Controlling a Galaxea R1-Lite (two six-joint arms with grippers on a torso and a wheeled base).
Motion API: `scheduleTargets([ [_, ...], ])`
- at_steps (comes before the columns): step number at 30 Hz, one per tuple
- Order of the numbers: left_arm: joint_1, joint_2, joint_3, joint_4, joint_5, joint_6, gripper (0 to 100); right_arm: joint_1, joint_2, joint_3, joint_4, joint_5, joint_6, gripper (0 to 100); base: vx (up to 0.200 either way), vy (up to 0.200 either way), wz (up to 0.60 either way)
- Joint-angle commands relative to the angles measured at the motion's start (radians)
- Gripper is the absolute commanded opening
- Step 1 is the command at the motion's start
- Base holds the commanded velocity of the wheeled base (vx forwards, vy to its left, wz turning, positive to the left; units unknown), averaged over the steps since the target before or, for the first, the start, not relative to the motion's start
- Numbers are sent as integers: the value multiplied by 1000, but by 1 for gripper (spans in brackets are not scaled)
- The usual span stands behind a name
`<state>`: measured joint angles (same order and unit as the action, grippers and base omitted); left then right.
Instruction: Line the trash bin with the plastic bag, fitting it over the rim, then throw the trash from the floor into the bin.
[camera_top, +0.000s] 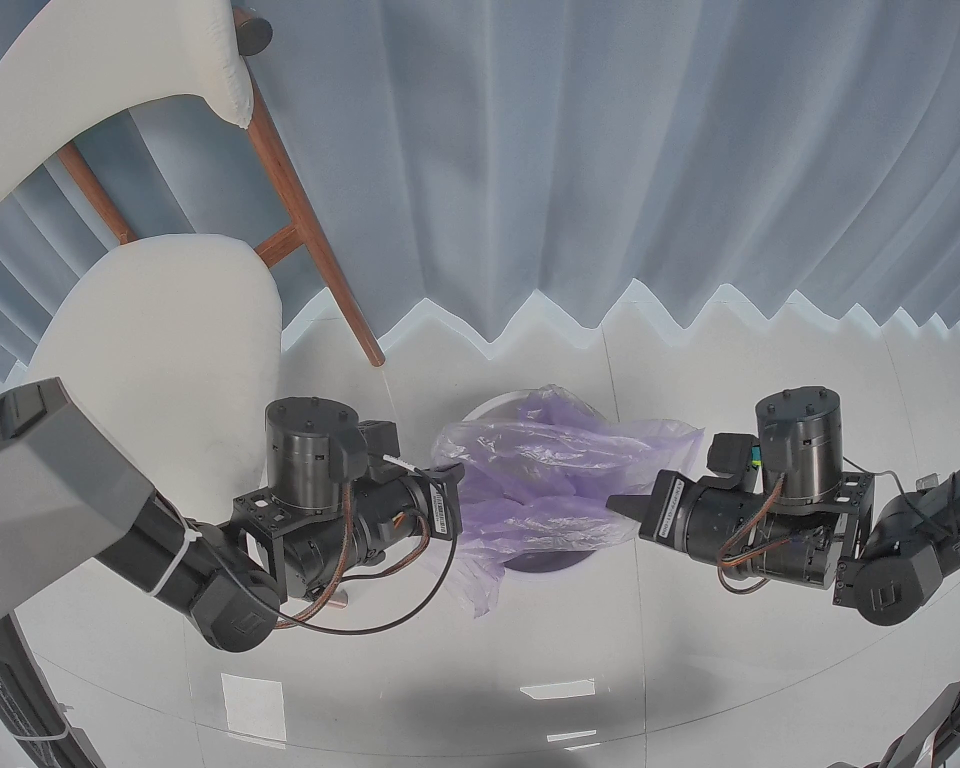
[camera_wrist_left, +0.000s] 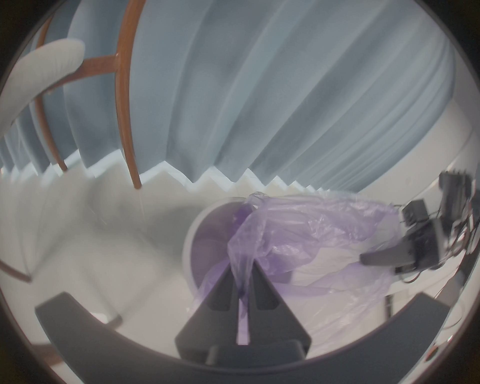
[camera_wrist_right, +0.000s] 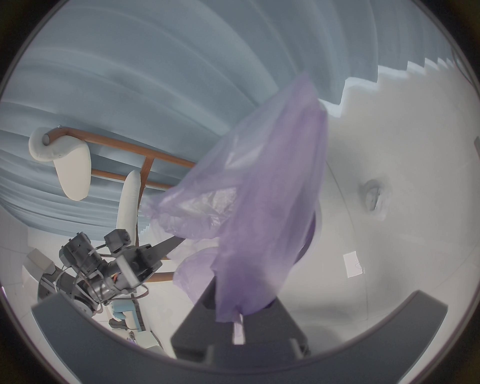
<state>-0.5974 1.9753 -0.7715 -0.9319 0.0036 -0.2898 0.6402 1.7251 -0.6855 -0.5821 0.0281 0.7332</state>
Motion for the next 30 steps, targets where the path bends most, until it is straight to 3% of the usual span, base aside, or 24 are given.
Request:
scheduleTargets([
  [1,-33,-66,44,-13,-54,-137,0,-93,-50,26,5,69,-97,0,0,0,0],
  [4,-56,-96,46,-11,-45,-281,0,-136,-39,12,11,95,-133,0,0,0,0],
  [5,-58,-96,46,-11,-45,-290,0,-137,-39,12,11,96,-135,0,0,0,0],
  [7,-79,-98,47,-28,-40,-437,0,-145,-39,0,38,102,-141,0,0,0,0],
  [8,-81,-98,46,-30,-40,-453,0,-145,-39,-2,41,102,-141,0,0,0,0],
  [9,-81,-96,43,-47,-34,-525,0,-145,-41,-6,58,102,-141,0,0,0,0],
  [17,-78,-32,47,-245,4,-724,0,-149,-48,-2,71,98,-141,0,0,0,0],
  [21,-76,-18,15,-268,-1,-767,0,-152,-44,-6,71,96,-141,0,0,0,0],
  [25,-54,-70,31,-228,-128,-819,0,-152,-41,-11,71,96,-143,0,0,0,0],
  [27,-54,-73,61,-202,-169,-790,0,-152,-39,-15,71,96,-143,0,0,0,0],
  [30,-51,-67,77,-151,-178,-644,0,-157,-33,-25,71,101,-146,0,0,0,0],
])
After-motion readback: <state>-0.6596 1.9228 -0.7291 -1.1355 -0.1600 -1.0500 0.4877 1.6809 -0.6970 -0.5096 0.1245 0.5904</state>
